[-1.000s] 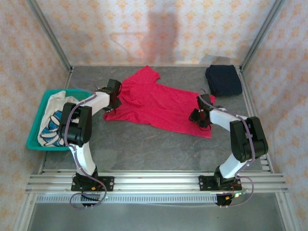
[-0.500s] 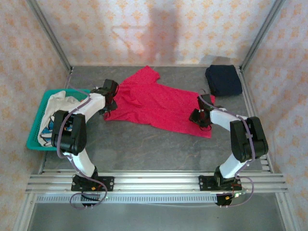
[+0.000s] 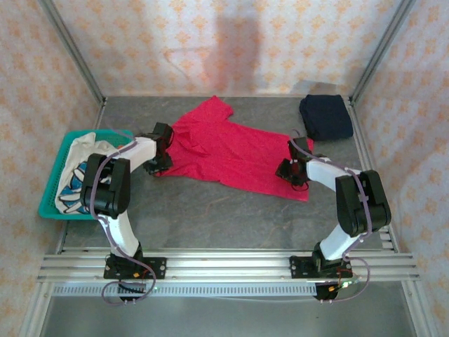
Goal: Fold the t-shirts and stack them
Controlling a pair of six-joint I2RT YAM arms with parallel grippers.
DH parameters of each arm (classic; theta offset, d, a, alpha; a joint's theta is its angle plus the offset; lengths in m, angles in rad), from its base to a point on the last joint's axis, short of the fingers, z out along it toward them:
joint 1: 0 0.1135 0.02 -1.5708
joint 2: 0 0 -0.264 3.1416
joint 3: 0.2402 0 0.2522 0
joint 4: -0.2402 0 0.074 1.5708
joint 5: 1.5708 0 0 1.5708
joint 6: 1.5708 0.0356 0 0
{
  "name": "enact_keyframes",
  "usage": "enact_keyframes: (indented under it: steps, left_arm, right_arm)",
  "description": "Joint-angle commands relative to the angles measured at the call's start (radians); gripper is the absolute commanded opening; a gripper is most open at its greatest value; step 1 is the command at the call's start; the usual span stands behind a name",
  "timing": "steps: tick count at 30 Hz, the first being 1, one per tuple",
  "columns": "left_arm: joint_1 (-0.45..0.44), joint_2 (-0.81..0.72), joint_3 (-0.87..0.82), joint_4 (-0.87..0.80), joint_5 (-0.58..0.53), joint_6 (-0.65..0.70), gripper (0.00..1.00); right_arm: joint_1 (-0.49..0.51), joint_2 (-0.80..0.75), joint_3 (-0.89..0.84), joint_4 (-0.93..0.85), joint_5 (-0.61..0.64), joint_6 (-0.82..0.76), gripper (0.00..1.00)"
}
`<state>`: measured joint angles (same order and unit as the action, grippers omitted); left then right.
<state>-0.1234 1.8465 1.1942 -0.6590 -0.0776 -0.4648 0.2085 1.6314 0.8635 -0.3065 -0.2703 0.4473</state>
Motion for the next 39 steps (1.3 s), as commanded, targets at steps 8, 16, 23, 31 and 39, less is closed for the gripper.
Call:
enact_keyframes:
  steps: [8,16,23,31,39]
  left_arm:
    - [0.010,-0.012,0.040,-0.049,-0.018,0.018,0.00]
    - [0.023,-0.011,0.096,-0.090,-0.074,0.029,0.00]
    - [0.052,0.054,0.178,-0.092,-0.062,0.042,0.00]
    - [0.075,0.164,0.248,-0.092,-0.057,0.052,0.01]
    - [0.074,0.132,0.213,-0.088,-0.105,0.015,0.43]
  right_arm:
    - [-0.011,0.003,-0.010,-0.063,0.026,-0.013,0.42]
    - [-0.011,0.007,-0.015,-0.062,0.025,-0.014,0.42]
    - [-0.011,0.007,-0.019,-0.064,0.026,-0.014,0.41]
    - [-0.011,0.010,-0.021,-0.066,0.025,-0.012,0.40]
    - [-0.011,-0.026,-0.007,-0.093,0.013,-0.017,0.40]
